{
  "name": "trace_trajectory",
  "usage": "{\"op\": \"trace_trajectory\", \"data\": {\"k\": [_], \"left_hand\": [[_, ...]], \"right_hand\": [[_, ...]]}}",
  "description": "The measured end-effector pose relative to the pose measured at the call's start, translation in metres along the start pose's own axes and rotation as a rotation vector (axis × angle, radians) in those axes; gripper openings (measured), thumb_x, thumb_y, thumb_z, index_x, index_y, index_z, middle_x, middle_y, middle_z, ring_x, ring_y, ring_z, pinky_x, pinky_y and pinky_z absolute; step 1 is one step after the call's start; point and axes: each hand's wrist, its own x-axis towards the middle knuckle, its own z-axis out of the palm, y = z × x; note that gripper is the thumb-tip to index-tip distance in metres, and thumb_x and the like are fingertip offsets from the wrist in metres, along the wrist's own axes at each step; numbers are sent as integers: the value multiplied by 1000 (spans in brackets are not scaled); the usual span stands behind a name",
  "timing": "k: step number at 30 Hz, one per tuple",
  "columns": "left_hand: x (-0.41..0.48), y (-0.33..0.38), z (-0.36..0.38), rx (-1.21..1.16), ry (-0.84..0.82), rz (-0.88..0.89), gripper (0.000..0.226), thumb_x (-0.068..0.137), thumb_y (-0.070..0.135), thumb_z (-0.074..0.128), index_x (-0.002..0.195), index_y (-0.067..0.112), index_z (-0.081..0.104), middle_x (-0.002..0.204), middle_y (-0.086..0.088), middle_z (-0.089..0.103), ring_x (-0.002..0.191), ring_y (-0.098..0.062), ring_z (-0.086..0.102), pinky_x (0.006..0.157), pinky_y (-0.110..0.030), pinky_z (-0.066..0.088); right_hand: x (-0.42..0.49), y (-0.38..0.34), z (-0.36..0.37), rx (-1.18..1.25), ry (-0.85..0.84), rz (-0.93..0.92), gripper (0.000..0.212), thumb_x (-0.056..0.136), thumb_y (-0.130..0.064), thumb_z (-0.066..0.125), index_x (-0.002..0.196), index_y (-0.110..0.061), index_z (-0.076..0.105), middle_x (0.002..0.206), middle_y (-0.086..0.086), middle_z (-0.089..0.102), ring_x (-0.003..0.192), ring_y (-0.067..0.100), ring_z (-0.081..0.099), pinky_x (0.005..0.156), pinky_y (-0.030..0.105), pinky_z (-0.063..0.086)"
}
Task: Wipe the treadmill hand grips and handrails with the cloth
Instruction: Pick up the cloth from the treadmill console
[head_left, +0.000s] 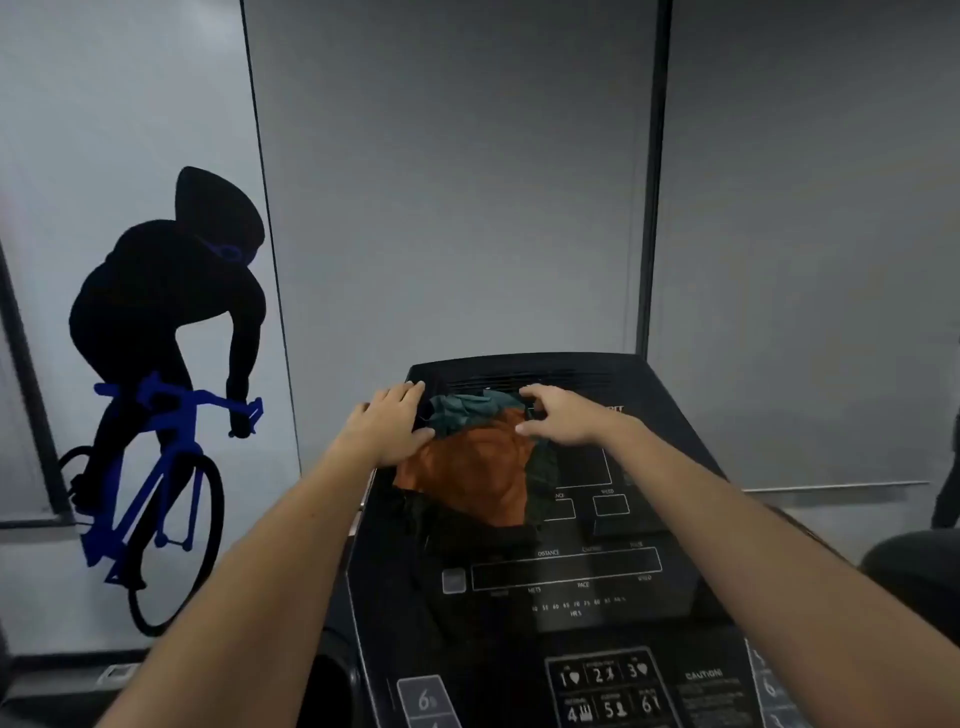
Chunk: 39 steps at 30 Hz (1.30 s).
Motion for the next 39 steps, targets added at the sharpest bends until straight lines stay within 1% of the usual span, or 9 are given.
{"op": "trace_trajectory", "data": {"k": [4, 11, 15, 20, 26, 31, 33, 36, 39], "left_hand": [[13, -3, 12, -6, -16, -12, 76, 94, 42, 48, 150, 13, 6, 154, -6, 19, 141, -24, 19, 112, -43, 23], [23, -7, 23, -115, 33, -28, 47, 90, 31, 58, 131, 12, 43, 129, -7, 46, 120, -25, 45, 98, -40, 42], [11, -4, 19, -189, 79, -47, 27, 92, 12, 49, 119, 10, 49, 121, -11, 53, 107, -29, 52, 89, -42, 45], [-23, -4, 0, -379, 192, -22, 29, 89, 0, 46, 116, 7, 53, 113, -12, 55, 104, -29, 53, 90, -42, 46], [-86, 9, -34, -477, 437, 87, 24, 87, -2, 50, 107, 7, 60, 95, -1, 51, 89, -16, 49, 77, -29, 42], [-156, 25, -51, -616, 508, 125, 12, 85, 2, 60, 95, 8, 63, 80, 6, 54, 74, -6, 50, 68, -11, 42], [-188, 32, -56, -752, 470, 117, 7, 83, 5, 65, 89, 10, 65, 75, 6, 58, 69, -1, 52, 67, -14, 44], [-240, 36, -61, -918, 279, 177, 11, 79, 8, 71, 79, 18, 66, 79, -12, 67, 74, -19, 59, 72, -32, 50], [-288, 39, -57, -916, 86, 213, 8, 78, 10, 71, 76, 17, 67, 79, -12, 69, 74, -21, 63, 74, -27, 52]], "right_hand": [[21, 1, 16, -35, 28, -22, 68, 85, -36, 63, 141, -12, 32, 139, 13, 39, 127, 26, 41, 103, 35, 37], [38, 10, 34, 9, 195, -60, 20, 86, -21, 64, 104, -13, 61, 107, 5, 61, 99, 17, 55, 82, 27, 43], [30, 7, 32, 77, 257, -49, 14, 84, -21, 66, 97, -17, 64, 99, 3, 63, 91, 16, 58, 82, 31, 48], [-4, -11, 20, 119, 336, -82, 17, 83, -20, 67, 97, -12, 64, 98, 4, 61, 89, 17, 55, 76, 26, 41], [-71, -41, -2, 142, 534, -133, 14, 76, -22, 73, 86, -15, 65, 68, -6, 45, 62, 6, 40, 55, 16, 30], [-138, -70, 8, 412, 542, -129, 9, 85, -14, 65, 89, -14, 58, 69, 7, 63, 53, 7, 58, 49, 20, 46], [-163, -79, 21, 573, 505, -85, 7, 90, -14, 59, 91, -16, 53, 72, 6, 65, 57, 11, 63, 48, 21, 49], [-199, -93, 42, 815, 417, -51, 12, 94, -14, 52, 86, -23, 48, 82, 3, 64, 73, 19, 65, 60, 36, 57], [-231, -107, 63, 1047, 298, -63, 13, 95, -13, 49, 85, -21, 47, 88, 1, 61, 77, 16, 65, 62, 34, 58]]}}
